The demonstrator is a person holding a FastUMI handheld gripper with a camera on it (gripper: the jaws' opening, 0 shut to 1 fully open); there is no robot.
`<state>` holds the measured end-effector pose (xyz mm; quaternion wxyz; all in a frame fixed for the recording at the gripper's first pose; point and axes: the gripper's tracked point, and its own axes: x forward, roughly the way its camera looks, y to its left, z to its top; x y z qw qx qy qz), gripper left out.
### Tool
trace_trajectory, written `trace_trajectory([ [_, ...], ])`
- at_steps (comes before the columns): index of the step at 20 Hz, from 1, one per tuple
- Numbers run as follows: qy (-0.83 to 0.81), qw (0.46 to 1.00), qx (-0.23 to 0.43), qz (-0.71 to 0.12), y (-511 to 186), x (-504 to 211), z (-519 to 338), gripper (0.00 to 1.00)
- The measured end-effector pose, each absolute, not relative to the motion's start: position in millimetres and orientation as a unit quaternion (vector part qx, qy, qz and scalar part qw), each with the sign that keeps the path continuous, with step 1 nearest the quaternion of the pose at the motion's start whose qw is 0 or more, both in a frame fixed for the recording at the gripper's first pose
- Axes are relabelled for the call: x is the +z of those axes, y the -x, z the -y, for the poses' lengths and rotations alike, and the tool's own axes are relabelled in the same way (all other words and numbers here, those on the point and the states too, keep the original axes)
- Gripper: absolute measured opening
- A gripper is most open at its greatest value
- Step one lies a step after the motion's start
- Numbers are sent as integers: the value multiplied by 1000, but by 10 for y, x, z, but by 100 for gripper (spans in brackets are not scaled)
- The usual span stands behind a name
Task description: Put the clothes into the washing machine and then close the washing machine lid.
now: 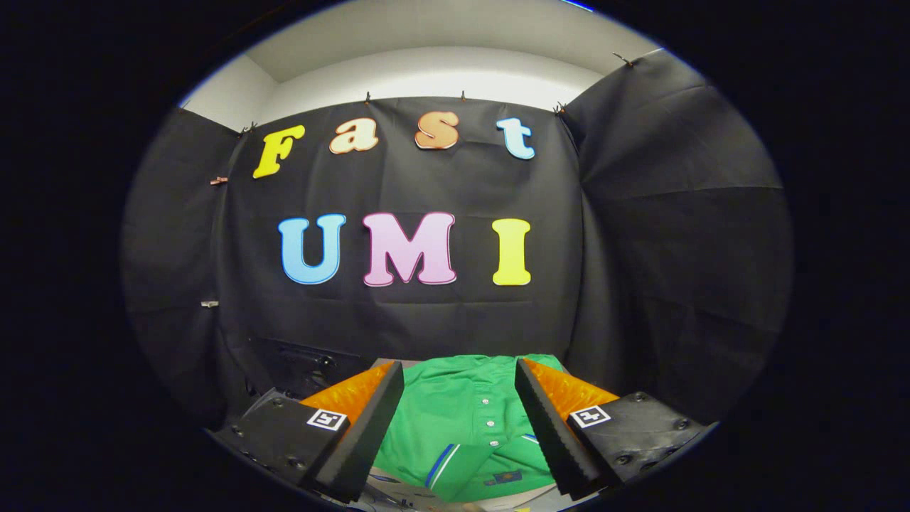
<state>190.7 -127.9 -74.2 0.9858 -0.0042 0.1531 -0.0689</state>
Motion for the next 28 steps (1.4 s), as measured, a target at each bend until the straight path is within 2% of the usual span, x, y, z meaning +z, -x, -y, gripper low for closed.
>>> trace_trajectory([
  [12,25,945,-105,-308,-2530,-1779,1675,99],
  [17,25,933,-125,-338,-2584,-2008,1824,99],
  [28,-14,907,-117,-404,-2574,-2414,1916,100],
])
